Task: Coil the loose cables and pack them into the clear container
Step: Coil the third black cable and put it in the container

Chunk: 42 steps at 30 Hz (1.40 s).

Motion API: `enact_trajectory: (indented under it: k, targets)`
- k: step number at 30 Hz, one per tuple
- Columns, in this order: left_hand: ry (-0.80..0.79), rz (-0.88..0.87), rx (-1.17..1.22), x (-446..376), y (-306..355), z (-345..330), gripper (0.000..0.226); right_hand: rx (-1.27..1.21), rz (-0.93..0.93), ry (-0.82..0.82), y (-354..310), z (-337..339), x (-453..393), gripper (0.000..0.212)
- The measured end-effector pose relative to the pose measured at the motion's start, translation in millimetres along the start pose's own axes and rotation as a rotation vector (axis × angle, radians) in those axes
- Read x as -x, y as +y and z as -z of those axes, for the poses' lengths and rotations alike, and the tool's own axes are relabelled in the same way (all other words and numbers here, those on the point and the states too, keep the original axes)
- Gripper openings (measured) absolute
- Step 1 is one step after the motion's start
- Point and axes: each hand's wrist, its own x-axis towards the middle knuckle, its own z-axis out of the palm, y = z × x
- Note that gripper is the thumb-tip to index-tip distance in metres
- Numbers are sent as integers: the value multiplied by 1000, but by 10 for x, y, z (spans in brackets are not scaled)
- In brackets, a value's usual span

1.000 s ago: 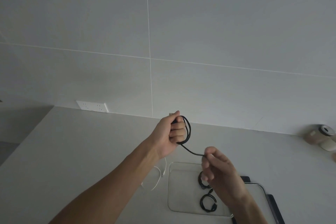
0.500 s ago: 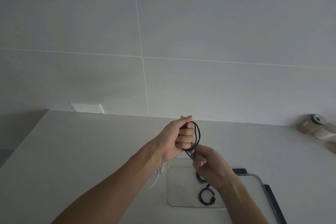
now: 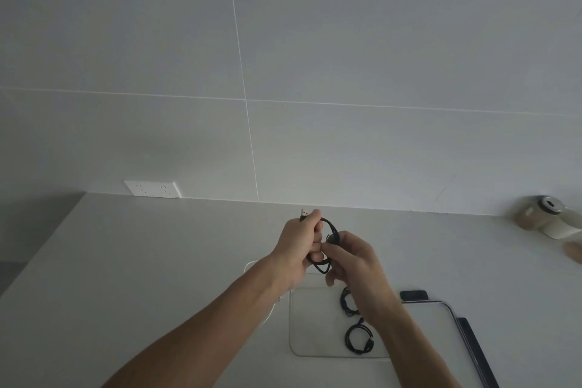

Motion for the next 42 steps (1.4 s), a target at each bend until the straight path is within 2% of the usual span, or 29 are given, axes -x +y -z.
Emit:
enact_trajectory:
  k: [6, 9, 12, 15, 19, 24, 26, 29, 31, 36, 42]
  targets:
    - [-6, 31, 60, 6, -65, -41, 34, 290, 142, 323, 63, -114, -2, 17]
    - [-23, 69, 113, 23, -109, -86, 34, 419, 245, 418, 141, -154, 17, 16]
    - [-52, 101, 168, 48, -151, -100, 33, 377, 235, 516, 70, -152, 27, 19]
    - [-96, 91, 227, 57, -111, -65, 36, 158, 190, 556, -32, -88, 47, 28]
    - [-166, 85, 183, 71, -68, -54, 38, -179, -16, 462, -67, -20, 78, 26]
    - [-160, 57, 81, 84, -54, -73, 37, -375, -256, 310, -41, 115, -11, 28]
    - [-128, 8, -55, 102, -32, -65, 36, -375, -309, 233, -18, 172, -34, 27]
    - [-24, -145, -378, 158, -36, -86, 36, -300, -337, 107, -36, 203, -38, 24]
    - [47, -240, -511, 161, -60, -87, 38, -293, -341, 27, -64, 204, -43, 27]
    - [116, -342, -562, 103, -87, -18, 39, -305, -216, -158, -91, 231, -23, 32]
    - [111, -413, -659, 50, -110, 43, 43, -263, -230, -154, -57, 278, -36, 21]
